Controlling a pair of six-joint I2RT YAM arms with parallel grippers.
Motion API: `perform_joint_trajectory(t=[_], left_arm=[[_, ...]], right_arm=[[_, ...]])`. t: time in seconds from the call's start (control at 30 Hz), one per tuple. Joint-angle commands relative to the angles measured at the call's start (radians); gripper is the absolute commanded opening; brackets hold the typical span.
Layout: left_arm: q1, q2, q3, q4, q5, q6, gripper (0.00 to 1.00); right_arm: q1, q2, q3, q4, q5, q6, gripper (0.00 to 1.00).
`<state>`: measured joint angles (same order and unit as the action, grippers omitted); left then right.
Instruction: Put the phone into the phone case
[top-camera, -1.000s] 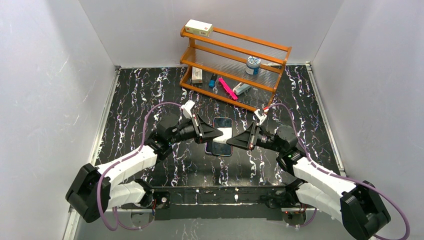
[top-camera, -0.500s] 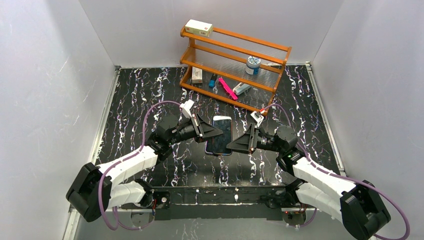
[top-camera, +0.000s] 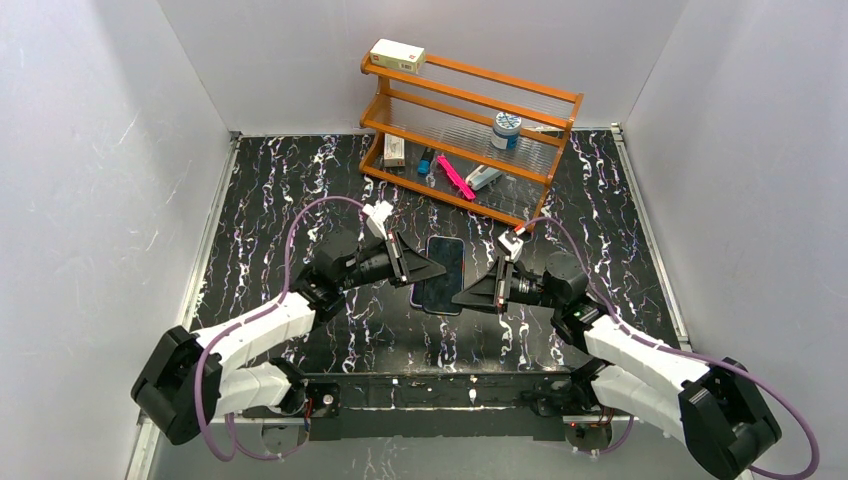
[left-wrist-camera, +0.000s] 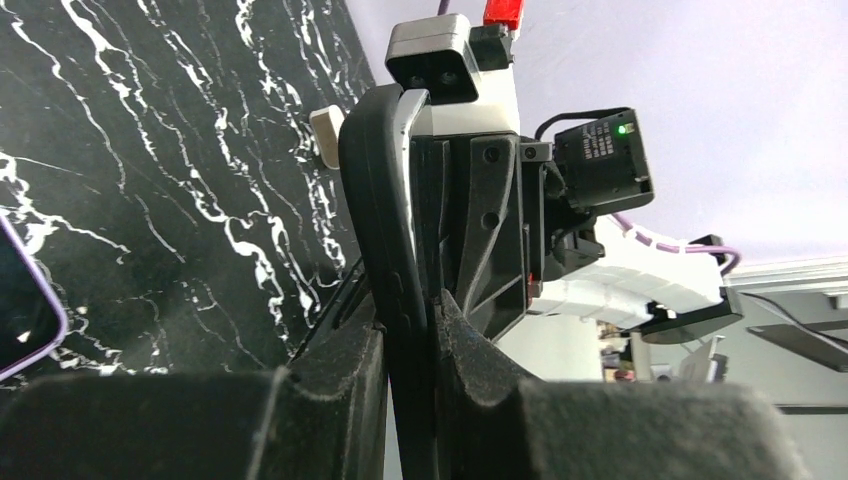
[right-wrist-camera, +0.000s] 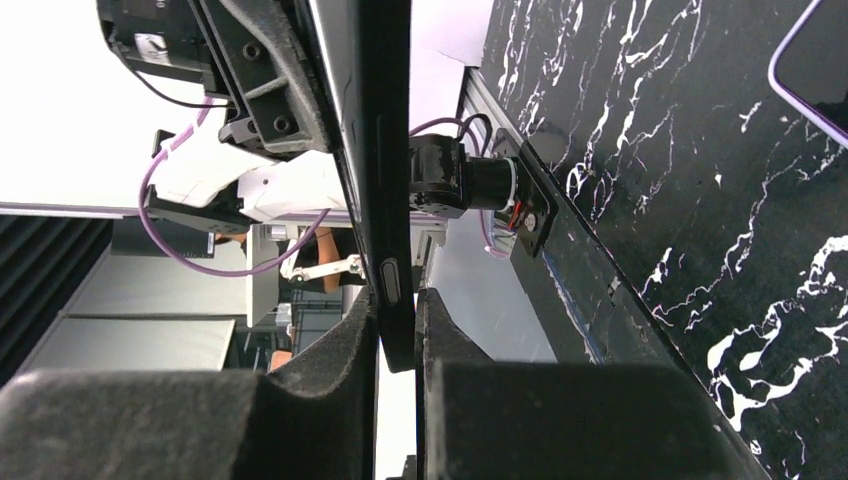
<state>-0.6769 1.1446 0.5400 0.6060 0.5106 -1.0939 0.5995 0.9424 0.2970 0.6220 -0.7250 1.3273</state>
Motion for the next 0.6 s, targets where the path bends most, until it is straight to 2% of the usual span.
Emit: perform_joint_trajectory(t=[0.0, 0.03, 0.23, 0.3, 0.4, 0.5, 0.57], left_arm=[[0.007, -0.043, 0.04, -0.199, -0.036, 0.294, 0.0], [0.008, -0.051, 0.046, -0.2, -0.024, 0.3, 0.0], [0.007, -0.069, 0.051, -0.083, 0.149, 0.229, 0.0], [0.007, -0.077, 0.04, -0.049, 0.205, 0.218, 0.0], [0.007, -0.092, 0.023, -0.022, 0.283, 0.217, 0.0], [0.007, -0.106, 0.017, 0.006, 0.333, 0.2, 0.0], [0.007, -0.112, 0.022, 0.022, 0.362, 0.189, 0.0]], right_arm=[[-0.004, -0.025, 0.024, -0.012, 0.027, 0.052, 0.01], [-0.003, -0.027, 0.026, -0.027, 0.026, 0.033, 0.01], [-0.003, -0.088, 0.075, -0.188, 0.062, -0.139, 0.5], [-0.004, -0.101, 0.113, -0.252, 0.077, -0.192, 0.64], [-0.005, -0.097, 0.167, -0.325, 0.084, -0.254, 0.79], [-0.004, -0.089, 0.185, -0.313, 0.066, -0.268, 0.87], [-0.005, -0.084, 0.196, -0.304, 0.055, -0.28, 0.88]])
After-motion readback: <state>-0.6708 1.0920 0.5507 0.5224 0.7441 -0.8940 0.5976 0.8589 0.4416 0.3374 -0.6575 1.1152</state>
